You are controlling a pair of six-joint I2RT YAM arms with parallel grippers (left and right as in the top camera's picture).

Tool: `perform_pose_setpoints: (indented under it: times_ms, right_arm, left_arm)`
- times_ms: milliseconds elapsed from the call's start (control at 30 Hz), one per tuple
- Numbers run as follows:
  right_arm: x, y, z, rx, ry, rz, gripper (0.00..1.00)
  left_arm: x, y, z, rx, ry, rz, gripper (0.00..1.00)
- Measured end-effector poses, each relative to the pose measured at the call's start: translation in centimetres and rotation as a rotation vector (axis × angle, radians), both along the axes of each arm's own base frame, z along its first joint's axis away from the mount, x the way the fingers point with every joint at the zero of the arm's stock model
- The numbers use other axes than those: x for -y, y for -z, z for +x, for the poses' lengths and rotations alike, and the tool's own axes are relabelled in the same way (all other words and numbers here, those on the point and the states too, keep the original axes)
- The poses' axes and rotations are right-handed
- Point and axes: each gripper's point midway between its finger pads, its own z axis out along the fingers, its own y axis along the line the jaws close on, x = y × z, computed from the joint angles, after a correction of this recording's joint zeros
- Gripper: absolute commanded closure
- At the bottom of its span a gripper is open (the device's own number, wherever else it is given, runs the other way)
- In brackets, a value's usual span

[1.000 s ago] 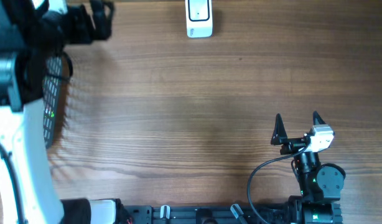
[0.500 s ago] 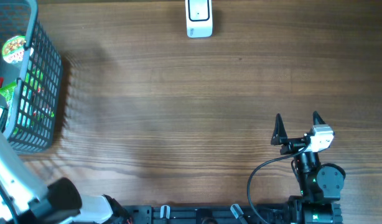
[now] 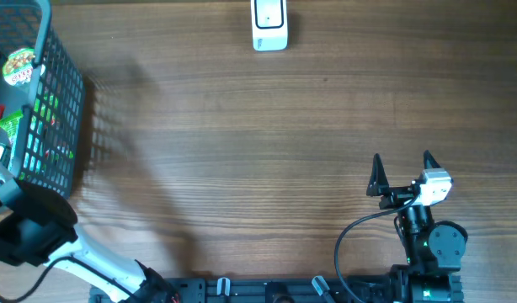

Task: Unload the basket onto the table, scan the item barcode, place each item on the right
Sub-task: 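Move the left gripper over the basket and reach down inside, then grasp the green-and-white chicken noodle cup in the basket with the left gripper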

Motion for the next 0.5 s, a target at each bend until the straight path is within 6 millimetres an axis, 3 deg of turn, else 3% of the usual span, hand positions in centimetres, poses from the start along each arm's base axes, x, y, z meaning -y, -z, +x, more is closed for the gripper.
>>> perform_pose_setpoints:
  times_ms: [267,500]
  right_arm:
    - [0.0,0.0,0.0,0.0,0.0,0.0,0.0]
    - [0.0,0.0,0.0,0.0,0.0,0.0,0.0]
  left_arm:
    - [-1.0,2.9,2.6,0.006,0.109,0.02,0.0]
    - [-0.5,4.4,4.5,0.037,0.231,0.011,0.0]
